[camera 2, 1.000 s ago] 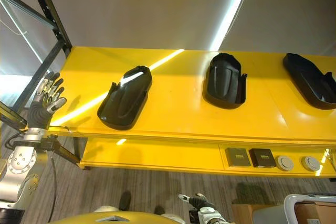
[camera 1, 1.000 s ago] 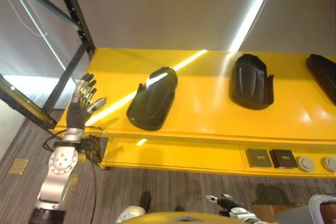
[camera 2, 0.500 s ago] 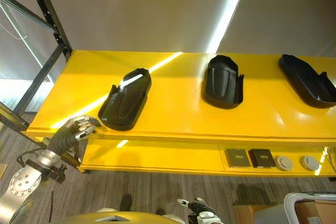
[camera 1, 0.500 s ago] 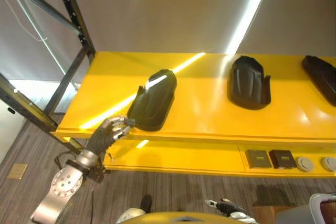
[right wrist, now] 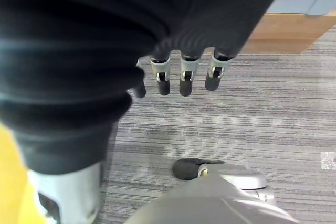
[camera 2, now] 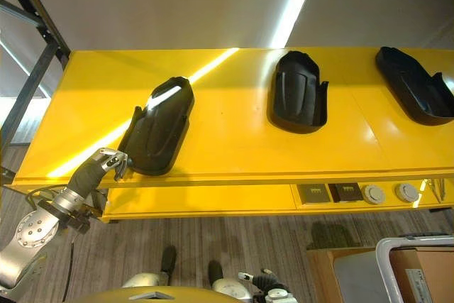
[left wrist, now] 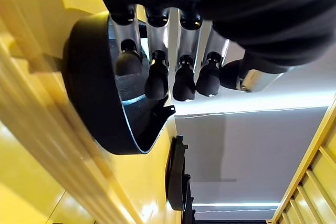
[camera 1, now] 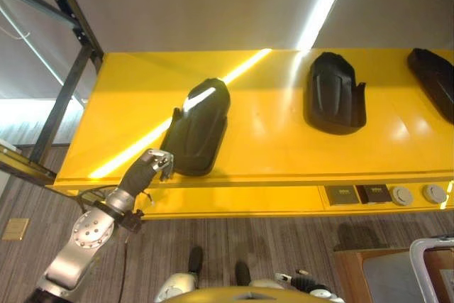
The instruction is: Move parts from the plastic box to the shelf.
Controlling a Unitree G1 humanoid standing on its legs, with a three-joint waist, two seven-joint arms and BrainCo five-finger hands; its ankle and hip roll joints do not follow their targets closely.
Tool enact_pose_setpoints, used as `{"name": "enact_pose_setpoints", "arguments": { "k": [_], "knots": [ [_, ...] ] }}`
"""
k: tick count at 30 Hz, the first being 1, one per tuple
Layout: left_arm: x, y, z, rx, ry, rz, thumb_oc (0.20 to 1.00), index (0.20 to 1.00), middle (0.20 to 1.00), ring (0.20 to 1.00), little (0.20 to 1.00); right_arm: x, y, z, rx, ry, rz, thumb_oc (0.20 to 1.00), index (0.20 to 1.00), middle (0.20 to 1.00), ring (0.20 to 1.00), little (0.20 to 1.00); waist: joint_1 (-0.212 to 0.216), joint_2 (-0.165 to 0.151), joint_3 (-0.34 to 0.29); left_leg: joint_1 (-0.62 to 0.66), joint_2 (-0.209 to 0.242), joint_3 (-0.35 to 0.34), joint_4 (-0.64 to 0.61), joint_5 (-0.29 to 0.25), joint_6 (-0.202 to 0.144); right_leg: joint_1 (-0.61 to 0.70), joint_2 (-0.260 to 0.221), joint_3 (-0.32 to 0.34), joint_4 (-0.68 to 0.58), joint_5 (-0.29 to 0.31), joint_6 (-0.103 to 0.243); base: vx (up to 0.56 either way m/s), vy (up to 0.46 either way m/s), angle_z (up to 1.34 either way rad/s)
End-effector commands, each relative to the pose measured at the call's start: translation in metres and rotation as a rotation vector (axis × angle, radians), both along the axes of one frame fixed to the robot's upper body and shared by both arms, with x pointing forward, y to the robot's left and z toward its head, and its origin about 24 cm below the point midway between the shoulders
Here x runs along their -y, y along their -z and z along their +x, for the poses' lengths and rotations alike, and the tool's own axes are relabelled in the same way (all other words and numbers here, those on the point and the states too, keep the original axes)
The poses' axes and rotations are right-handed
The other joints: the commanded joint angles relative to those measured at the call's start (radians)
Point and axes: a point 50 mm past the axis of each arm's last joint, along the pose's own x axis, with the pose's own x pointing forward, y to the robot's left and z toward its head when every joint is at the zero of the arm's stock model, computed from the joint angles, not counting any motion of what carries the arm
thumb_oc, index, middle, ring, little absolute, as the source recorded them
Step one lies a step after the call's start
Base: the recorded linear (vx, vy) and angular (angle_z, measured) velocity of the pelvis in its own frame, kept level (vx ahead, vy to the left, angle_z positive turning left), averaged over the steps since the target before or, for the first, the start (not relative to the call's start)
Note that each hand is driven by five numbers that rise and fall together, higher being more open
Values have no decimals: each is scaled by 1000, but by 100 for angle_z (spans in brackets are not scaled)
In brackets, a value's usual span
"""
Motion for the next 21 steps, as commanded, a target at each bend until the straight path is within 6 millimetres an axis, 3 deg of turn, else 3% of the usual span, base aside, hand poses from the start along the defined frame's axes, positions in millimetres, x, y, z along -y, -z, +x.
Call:
{"name": "enact_pose_setpoints", "arguments": {
  "k": [1, 13, 21],
  "knots": [
    [4, -11, 0, 84, -3, -14, 200, 200, 200, 200, 200, -14, 2, 2, 7, -5, 25, 1000, 1000, 1000, 1000, 1000, -8, -50, -27, 29, 42, 4, 11, -118, 0, -72, -87, 11, -12, 34, 69, 38, -8, -9],
    [14, 26, 12, -44, -39, -37, 200, 200, 200, 200, 200, -15, 2, 1, 15, 15, 24, 1000, 1000, 1000, 1000, 1000, -38, -44, -29, 32, 46, 27, 4, -119, -2, -82, -84, 35, -19, 38, 70, 15, -7, -9],
    [22, 18, 31, 19, -82, -51, 200, 200, 200, 200, 200, -14, 2, 3, 20, 5, 6, 1000, 1000, 1000, 1000, 1000, -52, -42, -20, 5, 50, 34, -3, -107, -8, -113, -83, 32, -20, 43, 71, -1, -2, -1]
  ]
}}
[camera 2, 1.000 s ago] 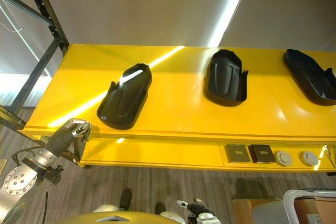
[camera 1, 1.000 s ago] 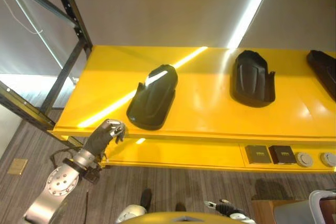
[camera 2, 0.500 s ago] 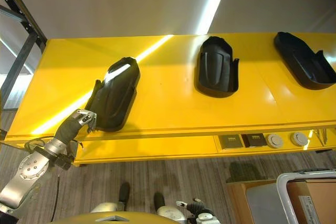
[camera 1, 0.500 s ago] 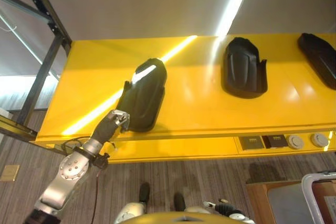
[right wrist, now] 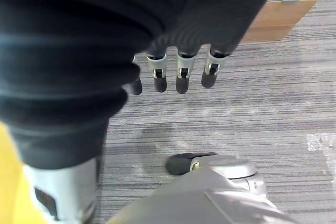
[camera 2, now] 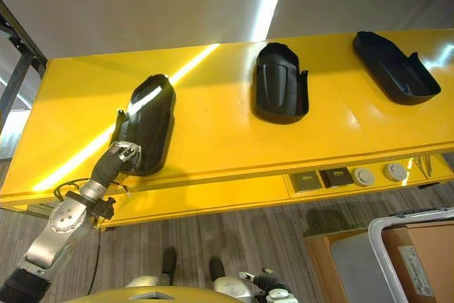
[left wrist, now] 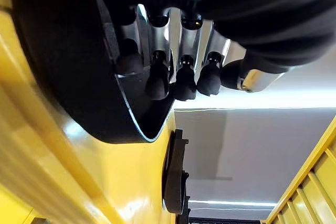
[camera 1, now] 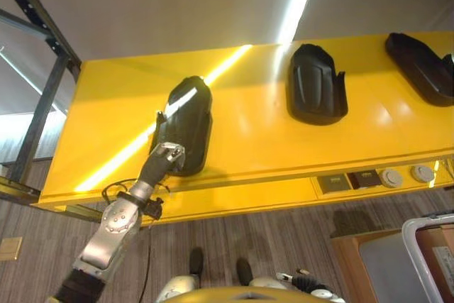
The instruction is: Move parts from the plastic box to the shelf.
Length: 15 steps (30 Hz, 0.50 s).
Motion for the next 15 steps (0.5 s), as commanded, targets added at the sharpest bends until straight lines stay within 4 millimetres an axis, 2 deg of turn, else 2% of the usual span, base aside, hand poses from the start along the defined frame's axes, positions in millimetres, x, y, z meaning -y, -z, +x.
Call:
{"name": "enact_pose_setpoints", "arguments": {
  "k": [1, 15],
  "knots": [
    [-2, 0, 4, 25, -40, 19, 200, 200, 200, 200, 200, -16, 2, 3, 17, -3, 12, 1000, 1000, 1000, 1000, 1000, -1, -57, -8, 19, 42, -1, -3, -98, -13, -88, -86, -11, -6, 26, 71, 0, 0, 0],
    [-12, -17, 24, 118, -152, 15, 200, 200, 200, 200, 200, -14, 3, -2, 8, -2, 0, 1000, 1000, 1000, 1000, 1000, -15, -57, -5, 13, 50, 11, -8, -92, -22, -98, -77, -5, -6, 25, 70, 0, -3, -1]
  ]
}}
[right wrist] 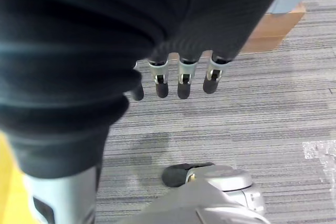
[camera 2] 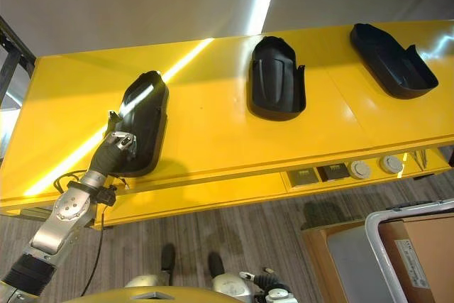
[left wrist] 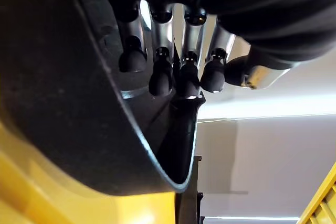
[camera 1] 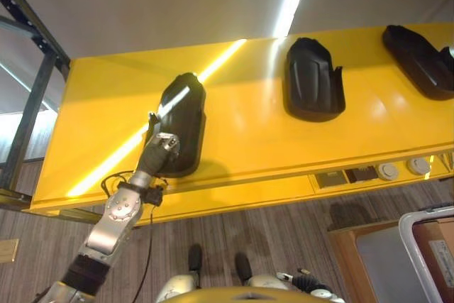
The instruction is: Move parts from the plastic box to the shelf.
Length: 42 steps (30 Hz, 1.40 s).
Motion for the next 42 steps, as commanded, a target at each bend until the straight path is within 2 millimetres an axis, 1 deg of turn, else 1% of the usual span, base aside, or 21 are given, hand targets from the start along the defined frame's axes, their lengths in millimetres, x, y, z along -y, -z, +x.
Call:
{"name": "enact_pose_setpoints", "arguments": {
  "k": [1, 2, 3, 6, 8, 9, 10, 11, 12, 14, 17, 18, 19, 20, 24, 26, 31, 33, 37, 38, 42],
  "knots": [
    [-2, -24, 10, 134, -37, -26, 200, 200, 200, 200, 200, -14, 3, -1, 8, -7, 17, 1000, 1000, 1000, 1000, 1000, 0, -56, -7, 31, 48, -1, -8, -92, -24, -75, -79, -11, -6, 21, 74, -30, -25, -4],
    [-1, -39, 10, 198, -24, -42, 200, 200, 200, 200, 200, -14, 2, 0, 12, -9, 18, 1000, 1000, 1000, 1000, 1000, 2, -57, -7, 31, 49, -1, -8, -92, -25, -74, -78, -12, -6, 20, 74, -26, -21, -4],
    [-1, -39, 10, 197, -24, -41, 200, 200, 200, 200, 200, -15, 2, 0, 12, -9, 18, 1000, 1000, 1000, 1000, 1000, 2, -57, -6, 31, 49, -1, -8, -92, -25, -74, -78, -12, -6, 20, 74, 0, 0, 0],
    [3, -67, 0, 320, 25, -65, 200, 200, 200, 200, 200, -14, 2, -1, 10, -4, 16, 1000, 1000, 1000, 1000, 1000, 9, -56, -9, 38, 48, -9, -8, -93, -25, -62, -78, -20, -6, 16, 72, 0, 0, 0],
    [5, -75, -11, 348, 65, -97, 200, 200, 200, 200, 200, -13, 3, -3, 3, 1, 20, 1000, 1000, 1000, 1000, 1000, 20, -56, -14, 47, 49, -16, -8, -93, -25, -49, -78, -29, -6, 12, 70, -2, -8, 2],
    [5, -75, -12, 347, 64, -96, 200, 200, 200, 200, 200, -13, 3, -3, 2, 0, 20, 1000, 1000, 1000, 1000, 1000, 19, -56, -14, 47, 49, -16, -8, -94, -25, -48, -78, -30, -6, 12, 70, -10, -8, 6],
    [5, -75, -16, 348, 74, -101, 200, 200, 200, 200, 200, -13, 3, -2, 5, 4, 21, 1000, 1000, 1000, 1000, 1000, 23, -55, -17, 50, 48, -19, -8, -93, -25, -43, -78, -33, -6, 11, 68, -25, -8, 12],
    [6, -76, -26, 337, 107, -112, 200, 200, 200, 200, 200, -13, 2, -1, 7, 11, 23, 1000, 1000, 1000, 1000, 1000, 31, -54, -19, 54, 45, -25, -6, -95, -24, -34, -78, -39, -6, 8, 68, -25, -8, 13],
    [5, -76, -27, 336, 106, -112, 200, 200, 200, 200, 200, -13, 3, -1, 6, 10, 23, 1000, 1000, 1000, 1000, 1000, 30, -55, -19, 55, 45, -26, -6, -95, -24, -33, -78, -39, -6, 8, 68, -29, -8, 16],
    [5, -66, -35, 282, 124, -134, 200, 200, 200, 200, 200, -12, 2, 1, 12, 11, 26, 1000, 1000, 1000, 1000, 1000, 37, -54, -18, 58, 42, -32, -4, -96, -22, -24, -81, -44, -6, 7, 66, -34, -4, 13],
    [-1, -43, -48, 149, 126, -128, 200, 200, 200, 200, 200, -13, 1, 6, 26, 5, 27, 1000, 1000, 1000, 1000, 1000, 48, -51, -10, 58, 40, -41, 0, -97, -20, -17, -85, -53, -6, 8, 64, -66, 1, 9],
    [-4, -31, -52, 85, 123, -116, 200, 200, 200, 200, 200, -12, 0, 8, 29, -2, 25, 1000, 1000, 1000, 1000, 1000, 53, -49, -4, 57, 39, -43, 3, -96, -19, -18, -84, -55, -6, 11, 64, -98, 7, 9],
    [-6, -25, -55, 54, 128, -87, 200, 200, 200, 200, 200, -13, 0, 8, 26, -7, 23, 1000, 1000, 1000, 1000, 1000, 57, -48, 1, 54, 37, -44, 4, -96, -17, -20, -85, -56, -6, 12, 64, -106, 20, 9],
    [-10, -19, -63, 6, 139, -51, 200, 200, 200, 200, 200, -13, 0, 9, 18, -31, 13, 1000, 1000, 1000, 1000, 1000, 65, -44, 8, 51, 36, -44, 6, -95, -15, -22, -86, -59, -6, 15, 66, -70, 16, 6],
    [-14, -16, -69, -22, 143, -32, 200, 200, 200, 200, 200, -14, 2, 5, -3, -52, 5, 1000, 1000, 1000, 1000, 1000, 71, -41, 12, 51, 36, -46, 7, -93, -13, -20, -89, -60, -6, 16, 68, -20, 10, 1],
    [-14, -16, -69, -23, 143, -30, 200, 200, 200, 200, 200, -15, 2, 4, -10, -63, 5, 1000, 1000, 1000, 1000, 1000, 72, -40, 13, 51, 34, -48, 6, -91, -13, -19, -91, -63, -6, 16, 67, 0, 0, 0],
    [-15, -15, -64, -21, 130, -20, 200, 200, 200, 200, 200, -19, 1, 10, 14, -71, 12, 1000, 1000, 1000, 1000, 1000, 66, -40, 20, 45, 30, -51, 3, -87, -13, -25, -94, -66, -1, 17, 67, -39, 14, 5],
    [-12, -12, -58, -17, 126, -10, 200, 200, 200, 200, 200, -18, 0, 15, 29, -70, 8, 1000, 1000, 1000, 1000, 1000, 58, -39, 34, 30, 26, -47, 0, -83, -14, -45, -97, -66, 2, 21, 68, -71, 17, 2],
    [-10, -4, -54, -45, 117, -31, 200, 200, 200, 200, 200, -16, -1, 16, 29, -69, 1, 1000, 1000, 1000, 1000, 1000, 54, -38, 42, 20, 25, -43, 0, -79, -14, -56, -98, -66, 1, 26, 69, -31, 2, 0],
    [-6, 0, -49, -55, 123, -43, 200, 200, 200, 200, 200, -15, -1, 16, 31, -66, -3, 1000, 1000, 1000, 1000, 1000, 50, -38, 49, 11, 24, -38, -1, -75, -15, -67, -99, -64, -2, 33, 70, -48, -2, -1],
    [0, 3, -41, -56, 110, -74, 200, 200, 200, 200, 200, -11, -1, 14, 26, -60, -15, 1000, 1000, 1000, 1000, 1000, 44, -38, 53, -3, 26, -29, -2, -68, -16, -86, -98, -56, -5, 40, 71, -22, -2, -3]
  ]
}}
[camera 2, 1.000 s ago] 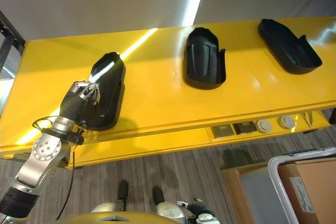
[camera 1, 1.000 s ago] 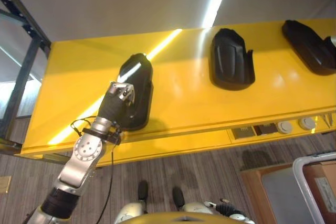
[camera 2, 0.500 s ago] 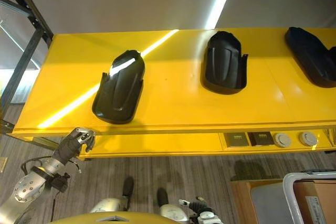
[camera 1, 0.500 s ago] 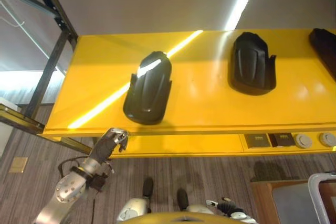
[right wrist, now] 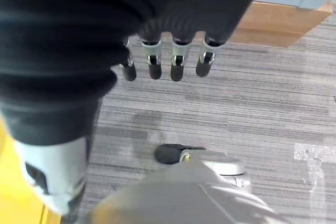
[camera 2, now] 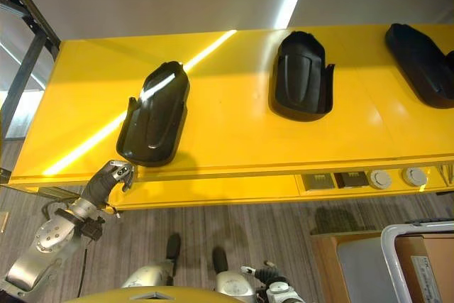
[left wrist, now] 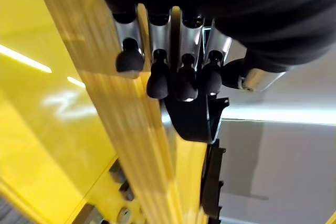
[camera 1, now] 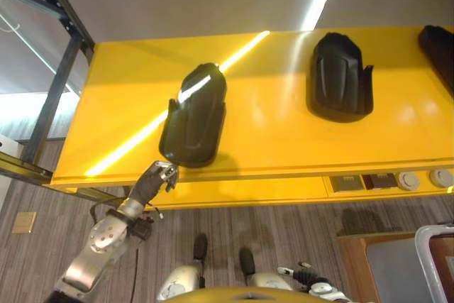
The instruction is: Move parts from the plastic box to the shelf.
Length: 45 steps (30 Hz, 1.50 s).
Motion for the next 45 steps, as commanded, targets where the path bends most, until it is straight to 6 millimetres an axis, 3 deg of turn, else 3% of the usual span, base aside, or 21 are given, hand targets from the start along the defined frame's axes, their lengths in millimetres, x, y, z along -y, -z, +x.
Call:
{"name": "enact_pose_setpoints", "arguments": {
  "k": [1, 12, 21, 24, 26, 27, 28, 32, 38, 45],
  "knots": [
    [4, -14, 3, 83, -12, -50, 200, 200, 200, 200, 200, -17, 3, 1, 4, -30, 22, 1000, 1000, 1000, 1000, 1000, -13, -62, -8, 5, 35, 17, -2, -87, -12, -97, -94, -7, -5, 40, 62, -18, -3, -5],
    [29, -22, 33, 152, -31, -118, 200, 200, 200, 200, 200, -22, 3, 4, 17, -41, 19, 1000, 1000, 1000, 1000, 1000, -35, -69, 8, -37, 44, 21, -4, -70, -19, -143, -87, 10, -5, 49, 59, -9, -10, -3],
    [23, -29, 49, 199, -139, -127, 200, 200, 200, 200, 200, -25, 1, 11, 50, -30, 17, 1000, 1000, 1000, 1000, 1000, -44, -74, 8, -57, 50, 28, -7, -63, -24, -165, -83, 11, -6, 54, 58, 0, 0, 0],
    [23, -45, 56, 270, -154, -145, 200, 200, 200, 200, 200, -25, 0, 12, 52, -25, 14, 1000, 1000, 1000, 1000, 1000, -47, -76, 10, -62, 50, 30, -8, -63, -25, -172, -81, 11, -6, 55, 58, 6, -7, -2],
    [23, -66, 53, 364, -137, -173, 200, 200, 200, 200, 200, -25, 0, 13, 55, -20, 16, 1000, 1000, 1000, 1000, 1000, -46, -76, 13, -65, 51, 31, -7, -63, -26, -176, -80, 10, -6, 56, 58, 7, -12, -5],
    [23, -66, 53, 364, -137, -172, 200, 200, 200, 200, 200, -25, 0, 13, 55, -20, 16, 1000, 1000, 1000, 1000, 1000, -46, -76, 13, -65, 51, 31, -7, -63, -26, -177, -80, 10, -6, 56, 58, 10, -10, -4],
    [23, -83, 50, 430, -122, -210, 200, 200, 200, 200, 200, -25, 0, 14, 58, -17, 17, 1000, 1000, 1000, 1000, 1000, -44, -76, 14, -67, 53, 31, -7, -63, -27, -178, -79, 10, -5, 55, 58, 14, -7, -4],
    [20, -98, 40, 494, -108, -254, 200, 200, 200, 200, 200, -26, 0, 15, 65, -25, 28, 1000, 1000, 1000, 1000, 1000, -39, -75, 17, -63, 56, 29, -7, -65, -28, -173, -77, 10, -6, 49, 54, 16, -8, -4],
    [16, -87, 37, 448, -114, -221, 200, 200, 200, 200, 200, -26, -1, 17, 69, -22, 30, 1000, 1000, 1000, 1000, 1000, -34, -72, 21, -60, 57, 28, -6, -66, -28, -169, -78, 7, -6, 47, 54, -1, 2, 6],
    [23, -81, 50, 416, -85, -163, 200, 200, 200, 200, 200, -25, 0, 16, 61, -21, 22, 1000, 1000, 1000, 1000, 1000, -45, -73, 15, -55, 59, 33, -7, -68, -28, -166, -77, 7, -6, 47, 54, 0, 0, 0]
  ]
}}
